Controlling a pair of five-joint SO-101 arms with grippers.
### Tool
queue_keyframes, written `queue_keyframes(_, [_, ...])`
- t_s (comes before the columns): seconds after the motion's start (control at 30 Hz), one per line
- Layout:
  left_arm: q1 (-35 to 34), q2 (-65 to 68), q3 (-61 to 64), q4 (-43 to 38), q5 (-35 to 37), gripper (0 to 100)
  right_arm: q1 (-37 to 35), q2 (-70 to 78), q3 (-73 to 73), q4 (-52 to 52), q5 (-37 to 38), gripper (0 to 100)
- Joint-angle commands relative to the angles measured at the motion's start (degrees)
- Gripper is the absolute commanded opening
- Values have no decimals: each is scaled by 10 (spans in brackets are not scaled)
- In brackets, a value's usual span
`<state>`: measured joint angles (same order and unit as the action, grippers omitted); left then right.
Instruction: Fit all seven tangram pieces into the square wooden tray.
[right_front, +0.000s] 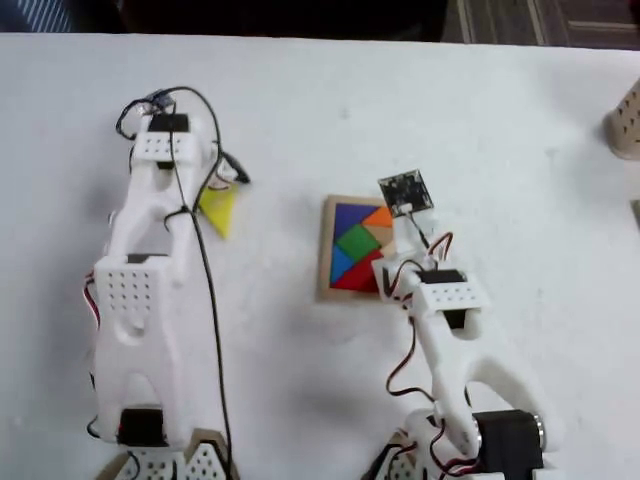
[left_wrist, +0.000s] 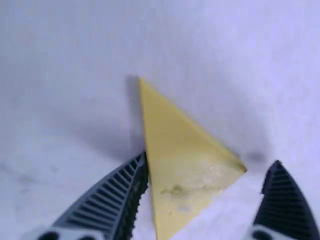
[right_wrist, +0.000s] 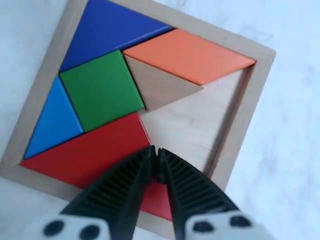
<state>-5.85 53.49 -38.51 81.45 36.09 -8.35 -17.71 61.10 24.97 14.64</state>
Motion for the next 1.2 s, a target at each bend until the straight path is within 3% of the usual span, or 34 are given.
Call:
queue_keyframes(0.0, [-13,10,-11,2,-38,225,-13,-21,3,-10,8,18])
queue_keyframes(0.1, [-13,10,-11,2,-60,177,-19,-21,4,-10,8,18])
queue_keyframes(0.53, [-13,7,-10,3,-67,246,-21,-21,4,-10,8,18])
queue_keyframes(0.8, [-13,4,-15,2,-80,465,-21,-21,4,-10,8,18])
queue_keyframes(1.17, [-43,29,-52,3,-62,329,-21,-21,4,-10,8,18])
